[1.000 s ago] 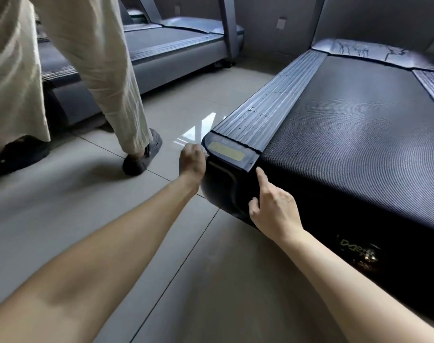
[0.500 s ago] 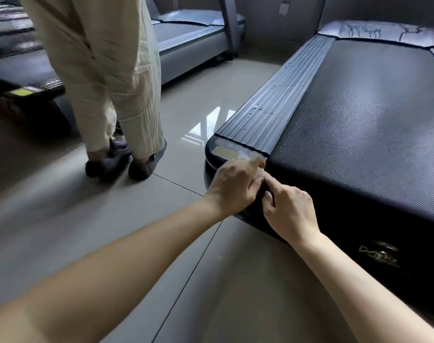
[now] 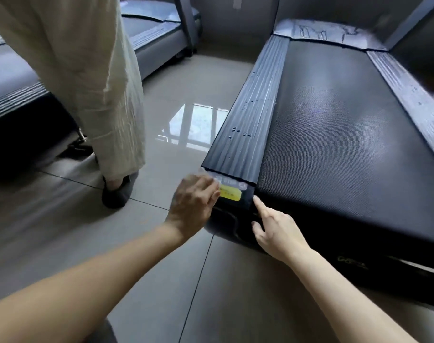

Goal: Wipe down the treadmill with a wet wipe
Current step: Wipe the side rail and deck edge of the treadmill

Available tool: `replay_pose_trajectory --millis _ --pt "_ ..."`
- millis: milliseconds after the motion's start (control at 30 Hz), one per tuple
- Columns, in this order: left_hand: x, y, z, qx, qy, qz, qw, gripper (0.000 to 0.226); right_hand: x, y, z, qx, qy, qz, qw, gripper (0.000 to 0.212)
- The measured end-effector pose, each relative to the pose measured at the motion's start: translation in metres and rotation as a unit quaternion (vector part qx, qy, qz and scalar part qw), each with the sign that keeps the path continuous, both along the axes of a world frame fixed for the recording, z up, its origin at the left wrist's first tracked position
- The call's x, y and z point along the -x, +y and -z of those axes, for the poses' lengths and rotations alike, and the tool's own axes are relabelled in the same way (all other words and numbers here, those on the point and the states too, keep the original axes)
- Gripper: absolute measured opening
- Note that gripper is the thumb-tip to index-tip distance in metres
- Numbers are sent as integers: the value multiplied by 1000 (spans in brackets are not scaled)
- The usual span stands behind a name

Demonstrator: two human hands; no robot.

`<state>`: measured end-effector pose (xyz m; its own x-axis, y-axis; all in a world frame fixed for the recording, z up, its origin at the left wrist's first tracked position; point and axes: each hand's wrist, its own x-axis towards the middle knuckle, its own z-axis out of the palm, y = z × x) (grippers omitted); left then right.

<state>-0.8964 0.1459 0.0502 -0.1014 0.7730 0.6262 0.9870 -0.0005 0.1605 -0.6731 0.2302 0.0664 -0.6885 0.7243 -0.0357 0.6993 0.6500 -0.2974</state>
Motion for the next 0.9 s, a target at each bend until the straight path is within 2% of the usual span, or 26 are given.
replay_pose_trajectory --millis 133,267,333,400,500,567,667,767,900 --pt "-49 13 14 49 46 106 992 35 2 5 -25 27 -28 19 999 62" --pt "-70 24 11 128 112 137 976 49 13 25 -53 -25 -42 30 998 40" --pt "-70 24 5 141 107 150 973 53 29 35 -61 -23 -68 28 997 37" --pt "-64 23 5 121 75 143 979 55 44 41 -59 -41 -90 3 995 41" --pt "-37 17 6 111 37 90 989 54 62 55 -53 -89 -112 -56 988 34" --pt "-12 6 7 124 20 46 991 58 69 64 -57 -60 -111 -40 991 34" --pt "1 0 0 144 -20 -6 989 71 67 71 -64 -5 -95 -30 995 45" --pt "-25 13 -3 166 -6 43 985 82 69 77 -70 15 -85 -36 996 44" --pt "-70 30 -3 209 65 116 969 91 77 81 -75 14 -104 -20 994 34"
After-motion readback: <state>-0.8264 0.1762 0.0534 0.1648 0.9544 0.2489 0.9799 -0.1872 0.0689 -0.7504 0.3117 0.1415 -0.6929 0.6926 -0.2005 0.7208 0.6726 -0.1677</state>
